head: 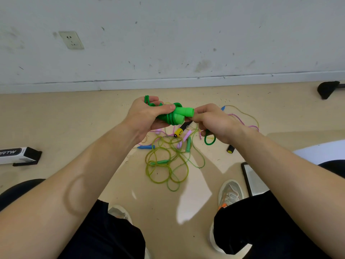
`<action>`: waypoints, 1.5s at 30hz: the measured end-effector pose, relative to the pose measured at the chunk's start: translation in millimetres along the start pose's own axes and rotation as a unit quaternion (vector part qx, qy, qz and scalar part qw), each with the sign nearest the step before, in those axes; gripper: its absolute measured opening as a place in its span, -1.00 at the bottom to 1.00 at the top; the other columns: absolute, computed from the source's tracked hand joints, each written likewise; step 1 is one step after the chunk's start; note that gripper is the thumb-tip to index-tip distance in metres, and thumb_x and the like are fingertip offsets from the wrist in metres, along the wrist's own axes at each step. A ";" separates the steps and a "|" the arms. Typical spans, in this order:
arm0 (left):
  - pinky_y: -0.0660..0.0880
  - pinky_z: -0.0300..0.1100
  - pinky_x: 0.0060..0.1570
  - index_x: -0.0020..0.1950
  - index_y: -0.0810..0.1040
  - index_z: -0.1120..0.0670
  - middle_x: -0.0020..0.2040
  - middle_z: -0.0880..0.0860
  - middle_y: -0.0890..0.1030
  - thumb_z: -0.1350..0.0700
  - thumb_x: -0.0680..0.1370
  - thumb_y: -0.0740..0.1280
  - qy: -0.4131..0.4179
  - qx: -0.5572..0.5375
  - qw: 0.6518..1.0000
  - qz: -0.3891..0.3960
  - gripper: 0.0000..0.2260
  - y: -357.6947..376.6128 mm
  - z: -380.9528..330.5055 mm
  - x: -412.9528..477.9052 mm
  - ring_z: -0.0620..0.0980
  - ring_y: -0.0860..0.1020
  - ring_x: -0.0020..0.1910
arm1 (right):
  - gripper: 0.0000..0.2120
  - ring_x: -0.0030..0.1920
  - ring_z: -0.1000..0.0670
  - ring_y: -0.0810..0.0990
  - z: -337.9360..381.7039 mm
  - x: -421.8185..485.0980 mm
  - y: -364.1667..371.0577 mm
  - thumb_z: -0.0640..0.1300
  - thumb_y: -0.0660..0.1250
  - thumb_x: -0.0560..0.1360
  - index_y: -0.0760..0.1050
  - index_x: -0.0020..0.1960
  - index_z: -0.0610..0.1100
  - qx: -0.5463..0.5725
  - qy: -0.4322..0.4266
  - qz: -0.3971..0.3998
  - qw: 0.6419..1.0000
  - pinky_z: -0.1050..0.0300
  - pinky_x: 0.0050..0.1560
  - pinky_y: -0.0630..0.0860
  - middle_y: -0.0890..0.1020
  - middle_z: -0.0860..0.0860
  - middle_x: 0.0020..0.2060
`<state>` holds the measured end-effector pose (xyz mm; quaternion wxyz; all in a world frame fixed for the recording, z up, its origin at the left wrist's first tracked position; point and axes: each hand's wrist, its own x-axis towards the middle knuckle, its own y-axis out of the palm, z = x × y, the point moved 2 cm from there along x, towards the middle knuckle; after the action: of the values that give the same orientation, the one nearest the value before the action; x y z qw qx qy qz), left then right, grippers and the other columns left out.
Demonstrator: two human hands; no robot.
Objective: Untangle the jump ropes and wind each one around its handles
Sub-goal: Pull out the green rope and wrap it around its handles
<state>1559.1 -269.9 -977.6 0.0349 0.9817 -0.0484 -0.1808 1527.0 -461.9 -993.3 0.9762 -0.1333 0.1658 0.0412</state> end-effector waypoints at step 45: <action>0.59 -0.22 -0.40 0.24 0.39 0.18 0.12 0.07 0.46 0.25 0.33 0.63 -0.014 0.034 0.995 -0.093 -0.40 12.7 32.6 -5.0 -0.02 0.60 -0.11 | -0.89 -0.01 -0.13 0.56 7.6 -13.2 10.1 -0.06 0.23 0.62 0.47 0.10 -0.05 -0.479 -0.240 -0.104 0.838 0.05 -0.18 0.34 0.60 0.02 0.05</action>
<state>1541.7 -283.6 -1005.1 -0.0161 0.9800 0.0367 -0.1948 1515.7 -450.6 -984.4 0.7980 -0.5871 -0.1290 0.0443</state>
